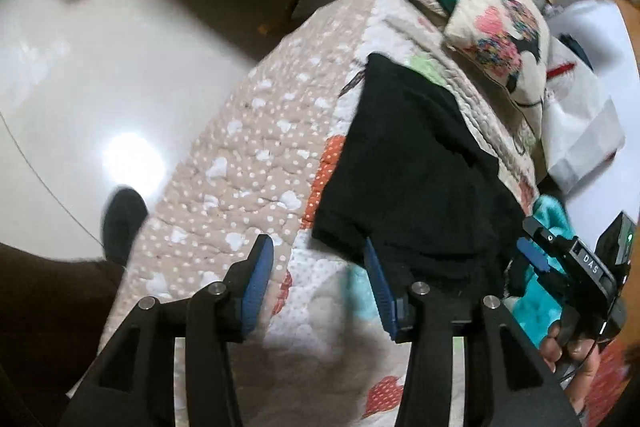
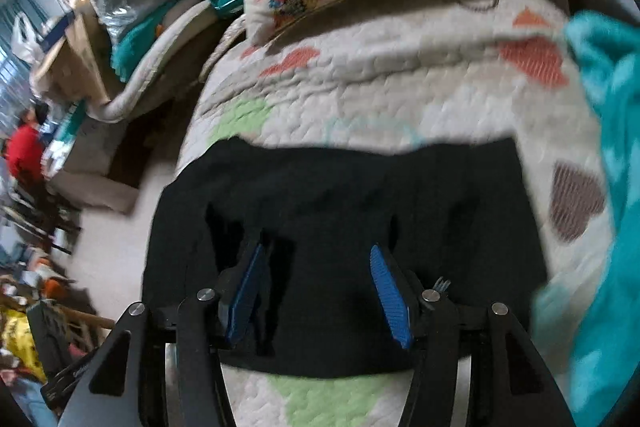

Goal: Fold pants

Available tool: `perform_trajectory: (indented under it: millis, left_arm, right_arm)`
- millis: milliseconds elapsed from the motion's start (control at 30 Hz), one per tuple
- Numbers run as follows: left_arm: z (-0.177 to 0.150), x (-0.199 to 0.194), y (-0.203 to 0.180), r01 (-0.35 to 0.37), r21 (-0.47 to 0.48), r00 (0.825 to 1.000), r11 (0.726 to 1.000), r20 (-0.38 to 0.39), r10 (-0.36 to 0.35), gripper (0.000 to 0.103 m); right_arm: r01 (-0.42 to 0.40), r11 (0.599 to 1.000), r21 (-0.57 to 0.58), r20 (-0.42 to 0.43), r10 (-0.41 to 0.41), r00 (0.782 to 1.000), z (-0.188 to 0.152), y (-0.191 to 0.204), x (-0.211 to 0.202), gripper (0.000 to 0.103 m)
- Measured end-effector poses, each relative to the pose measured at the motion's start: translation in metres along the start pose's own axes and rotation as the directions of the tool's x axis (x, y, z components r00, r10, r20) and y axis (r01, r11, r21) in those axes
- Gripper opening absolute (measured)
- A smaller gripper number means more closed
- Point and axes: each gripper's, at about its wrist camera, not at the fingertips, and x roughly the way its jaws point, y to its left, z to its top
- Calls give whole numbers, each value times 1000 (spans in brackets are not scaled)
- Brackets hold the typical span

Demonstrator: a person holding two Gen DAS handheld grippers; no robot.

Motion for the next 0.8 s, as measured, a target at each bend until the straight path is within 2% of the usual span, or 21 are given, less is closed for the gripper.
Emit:
perform_trajectory:
  millis: [100,233,400,500,567,667,800]
  left_arm:
    - [-6,-14,-16,-44,85,998,995,55,39,46]
    - [-14,-22,-35,-55,168,997,984,59,46,49]
    - [-19,-20,-53,-83,248,996,965,39,75,52]
    - [-20,-22,-59,-94,267,995,959,33,89,52]
    - [-19,-22,-63,-90,276,996,957,28,85,52]
    - [-12,-25,-79,-73,315,997,946,23,69,52]
    - [4,-24,-118,-33,421,999,906,19,27,53]
  right_arm:
    - [-67,998,-13,12,67,998,-16,13,5,60]
    - [-124,992,-33,-25,123,992,-26,32,18,60]
    - [-58,998,34,-58,60,997,-40,8,33,60]
    - [-105,988,117,-14,107,994,-46,-19,20,59]
    - [-98,977,189,27,94,995,-48,-35,5,60]
    - [-141,943,302,113,112,987,-54,-64,-26,60]
    - [-147,908,392,202,71,977,-62,-91,-55,60]
